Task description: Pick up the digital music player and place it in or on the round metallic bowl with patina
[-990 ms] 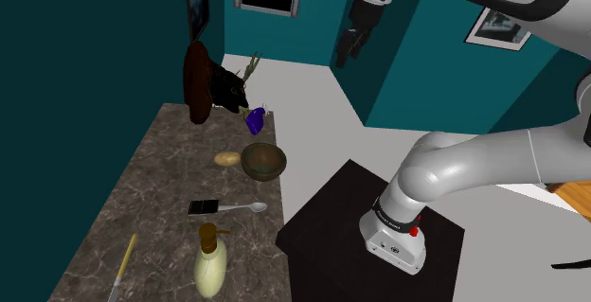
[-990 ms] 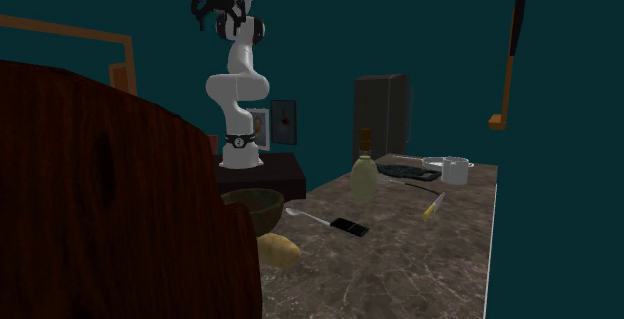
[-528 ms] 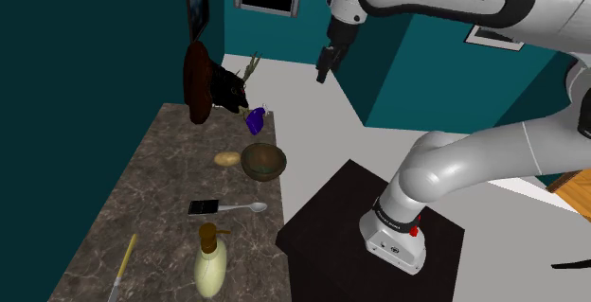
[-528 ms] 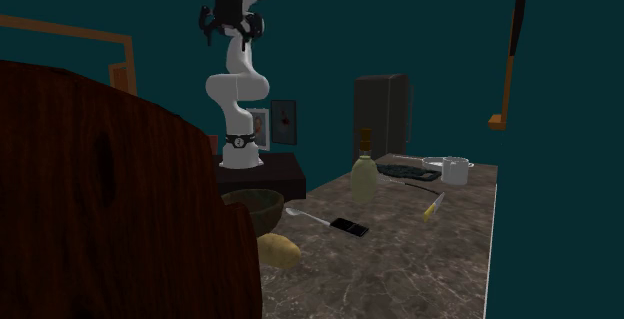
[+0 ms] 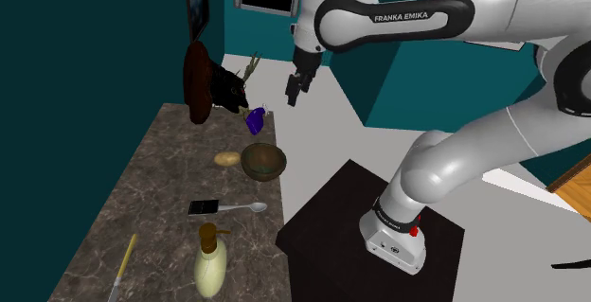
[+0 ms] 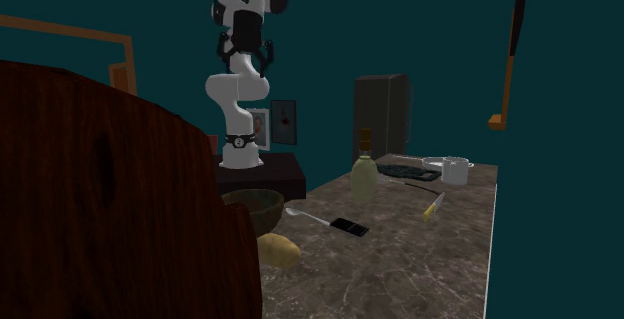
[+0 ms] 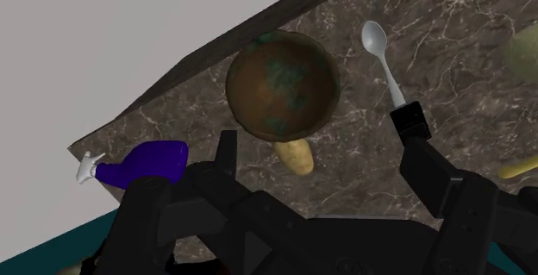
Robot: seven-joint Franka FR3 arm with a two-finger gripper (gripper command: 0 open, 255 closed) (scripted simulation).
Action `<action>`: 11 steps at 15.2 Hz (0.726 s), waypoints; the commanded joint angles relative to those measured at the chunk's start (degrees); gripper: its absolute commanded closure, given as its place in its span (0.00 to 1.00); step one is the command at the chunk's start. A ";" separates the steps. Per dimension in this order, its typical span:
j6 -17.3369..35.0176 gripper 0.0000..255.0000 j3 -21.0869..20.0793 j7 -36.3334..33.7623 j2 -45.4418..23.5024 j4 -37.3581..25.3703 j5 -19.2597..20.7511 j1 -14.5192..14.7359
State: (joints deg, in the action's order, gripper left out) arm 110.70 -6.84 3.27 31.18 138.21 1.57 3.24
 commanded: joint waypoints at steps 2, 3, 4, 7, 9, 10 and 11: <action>4.22 0.00 -1.39 -0.37 -4.71 0.08 -0.21 0.88; 5.68 0.00 -1.87 -0.53 -6.43 0.05 -0.21 1.16; 7.11 0.00 -2.36 -0.71 -8.19 -0.04 -0.18 1.42; 11.25 0.00 -3.82 -1.35 -13.69 -0.70 0.16 2.14; 13.84 0.00 -4.78 -1.88 -17.52 -1.44 0.62 2.58; 15.07 0.00 -5.25 -2.18 -19.48 -1.90 0.93 2.80; 16.27 0.00 -5.72 -2.50 -21.46 -2.42 1.30 3.01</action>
State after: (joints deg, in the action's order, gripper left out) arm 125.75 -12.36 0.65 11.70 136.35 2.47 6.23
